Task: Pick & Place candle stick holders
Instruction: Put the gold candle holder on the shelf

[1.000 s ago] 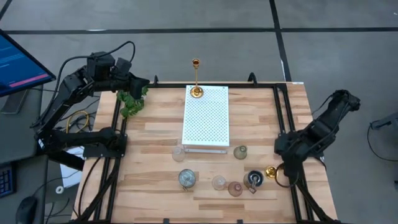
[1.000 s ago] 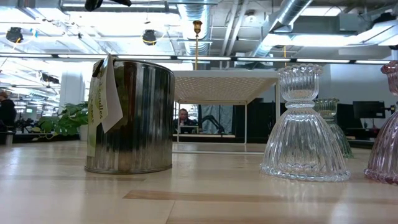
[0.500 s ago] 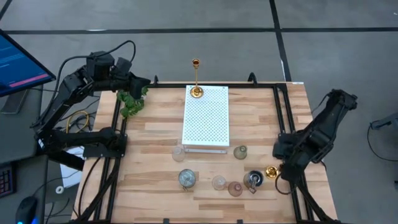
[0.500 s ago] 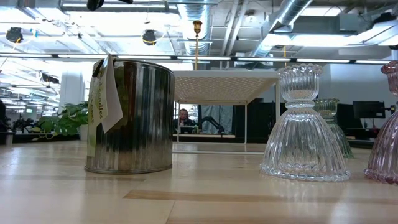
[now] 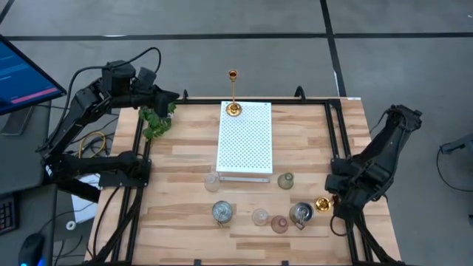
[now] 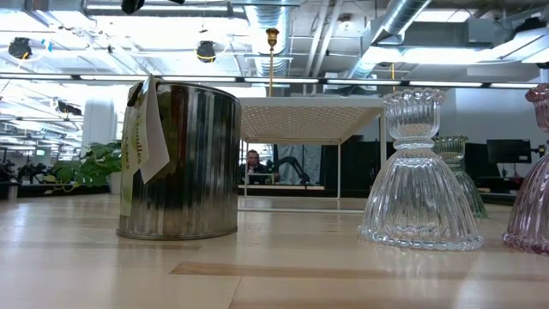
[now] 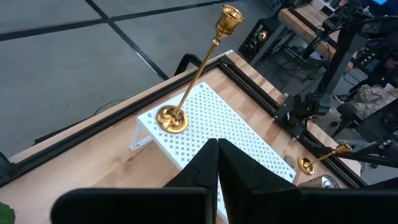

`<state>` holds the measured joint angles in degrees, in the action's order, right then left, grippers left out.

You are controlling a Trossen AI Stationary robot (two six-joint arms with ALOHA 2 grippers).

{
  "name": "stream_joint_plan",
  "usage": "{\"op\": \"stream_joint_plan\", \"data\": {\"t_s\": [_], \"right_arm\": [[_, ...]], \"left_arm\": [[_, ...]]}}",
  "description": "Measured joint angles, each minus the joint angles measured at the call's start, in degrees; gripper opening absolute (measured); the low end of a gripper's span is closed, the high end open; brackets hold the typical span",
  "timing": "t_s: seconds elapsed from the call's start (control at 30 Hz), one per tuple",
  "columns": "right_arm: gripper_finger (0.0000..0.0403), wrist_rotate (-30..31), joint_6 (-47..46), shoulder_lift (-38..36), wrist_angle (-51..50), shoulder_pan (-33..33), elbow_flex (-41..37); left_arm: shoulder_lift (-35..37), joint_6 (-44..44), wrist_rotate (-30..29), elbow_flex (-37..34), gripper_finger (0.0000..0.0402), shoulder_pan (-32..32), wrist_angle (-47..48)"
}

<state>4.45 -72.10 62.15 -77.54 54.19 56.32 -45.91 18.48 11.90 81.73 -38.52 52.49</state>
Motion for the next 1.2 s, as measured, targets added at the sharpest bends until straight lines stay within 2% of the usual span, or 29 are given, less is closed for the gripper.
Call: {"op": "stream_joint_plan", "data": {"t_s": [0.47,0.67,1.2], "right_arm": [[0.0299,1.0,0.0,0.0,-0.2,-0.6,-0.1],[0.0276,0.3,0.0,0.0,-0.1,-0.6,-0.1],[0.0153,0.1,0.6,0.0,0.2,-0.6,-0.1]], "left_arm": [[0.0,0.0,0.0,0.0,0.0010,0.0,-0.7],[0.0,0.0,0.0,0.0,0.0010,0.0,-0.8],[0.0,0.0,0.0,0.0,0.0010,0.0,-1.1]]}}
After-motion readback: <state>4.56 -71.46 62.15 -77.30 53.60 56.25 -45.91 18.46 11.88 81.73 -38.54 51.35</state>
